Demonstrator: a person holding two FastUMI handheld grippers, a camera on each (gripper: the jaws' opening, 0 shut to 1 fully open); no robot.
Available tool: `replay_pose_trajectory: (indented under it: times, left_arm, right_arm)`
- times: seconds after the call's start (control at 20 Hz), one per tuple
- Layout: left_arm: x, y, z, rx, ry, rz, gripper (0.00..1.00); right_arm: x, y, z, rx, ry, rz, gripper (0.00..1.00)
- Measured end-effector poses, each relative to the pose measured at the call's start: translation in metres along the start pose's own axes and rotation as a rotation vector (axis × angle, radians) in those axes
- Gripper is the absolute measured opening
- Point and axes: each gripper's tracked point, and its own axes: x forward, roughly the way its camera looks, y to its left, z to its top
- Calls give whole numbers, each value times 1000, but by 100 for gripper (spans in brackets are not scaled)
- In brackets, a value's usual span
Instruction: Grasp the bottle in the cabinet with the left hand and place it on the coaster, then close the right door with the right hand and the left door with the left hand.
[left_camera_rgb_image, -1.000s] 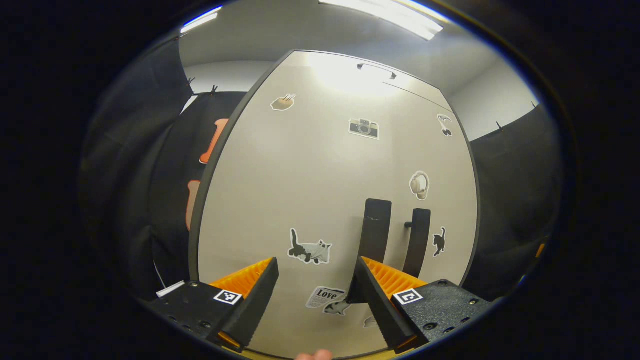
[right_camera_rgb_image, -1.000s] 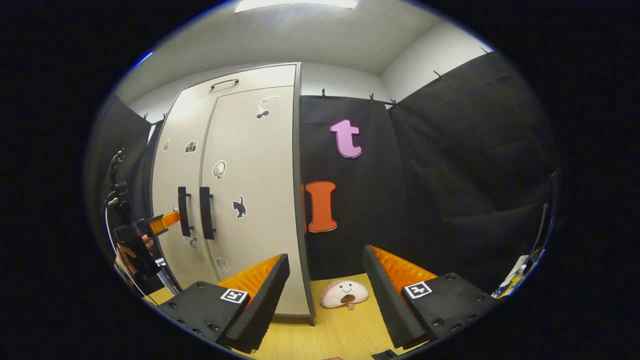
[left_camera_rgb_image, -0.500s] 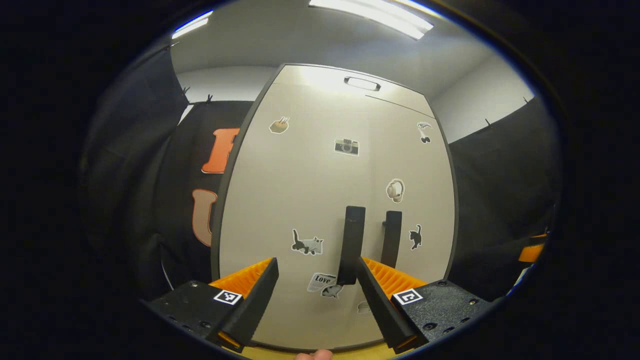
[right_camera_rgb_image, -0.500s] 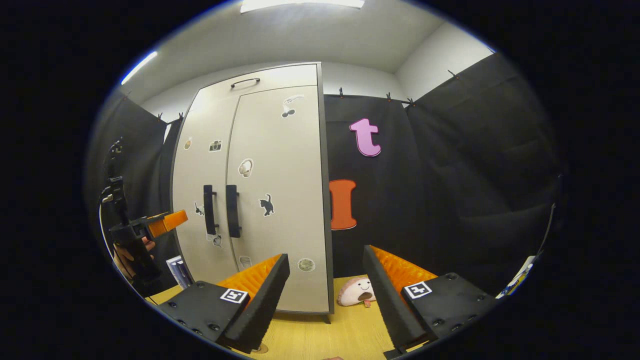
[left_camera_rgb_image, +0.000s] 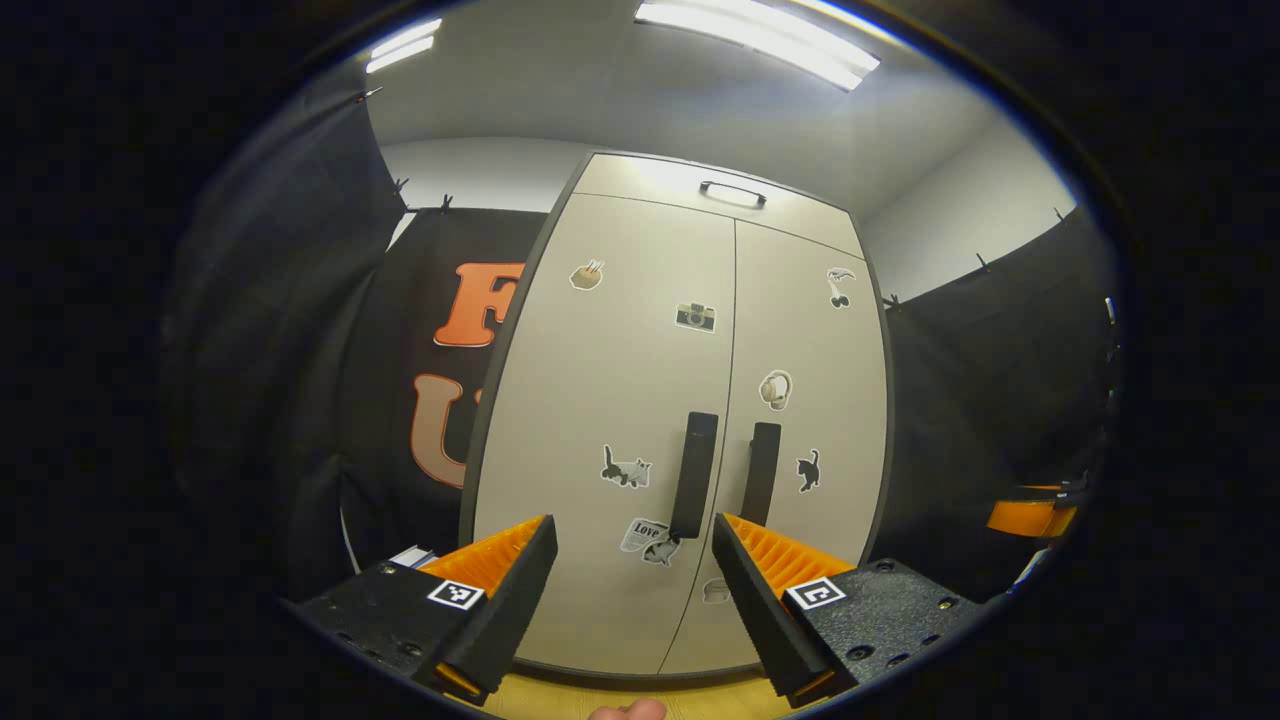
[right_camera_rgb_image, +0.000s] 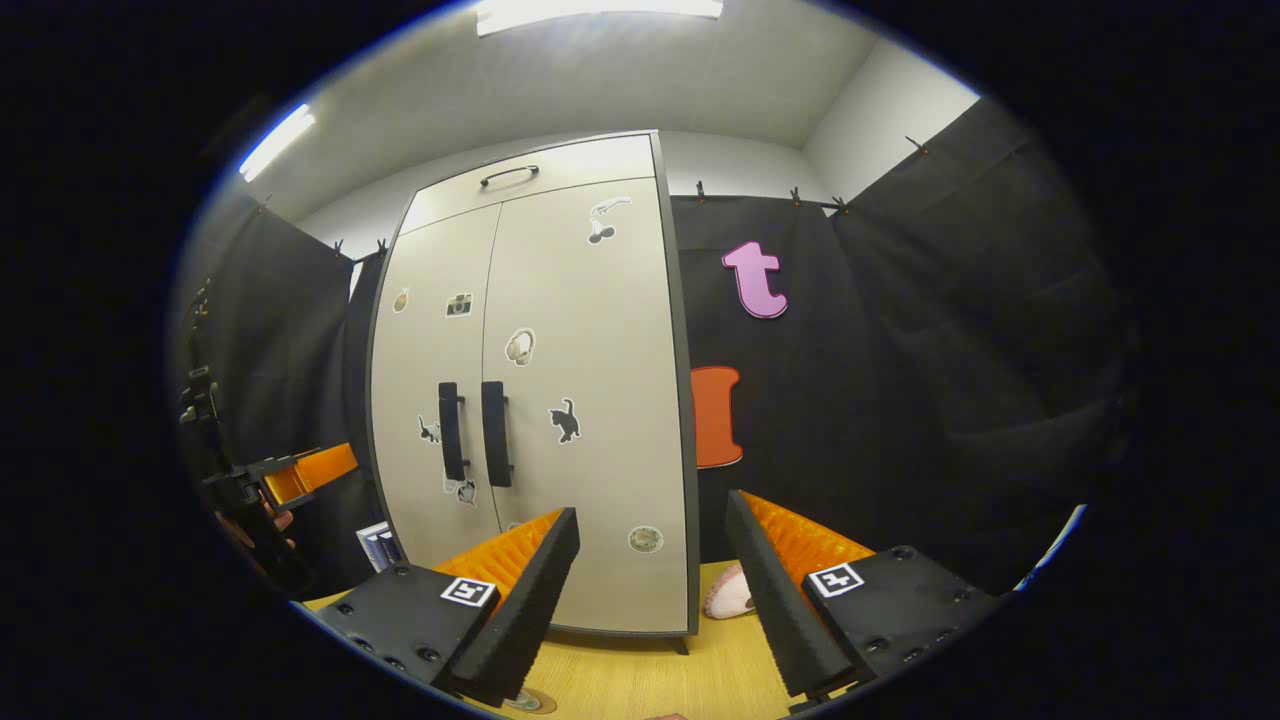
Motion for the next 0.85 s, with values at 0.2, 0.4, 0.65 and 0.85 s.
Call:
replay_pose_trajectory:
  times: [0.2,0.4,0.65,0.85]
  left_arm:
    - [-9,13,-4,-17,15,34,95]
    - [-12,24,-3,-19,15,60,95]
    - [-15,29,-5,-17,22,65,95]
    - [-17,30,-4,-9,18,62,95]
  right_arm:
    - [4,5,-6,2,15,15,97]
    - [8,11,-9,10,21,29,97]
    - [9,15,-12,13,29,34,98]
    - [8,17,-13,10,33,34,97]
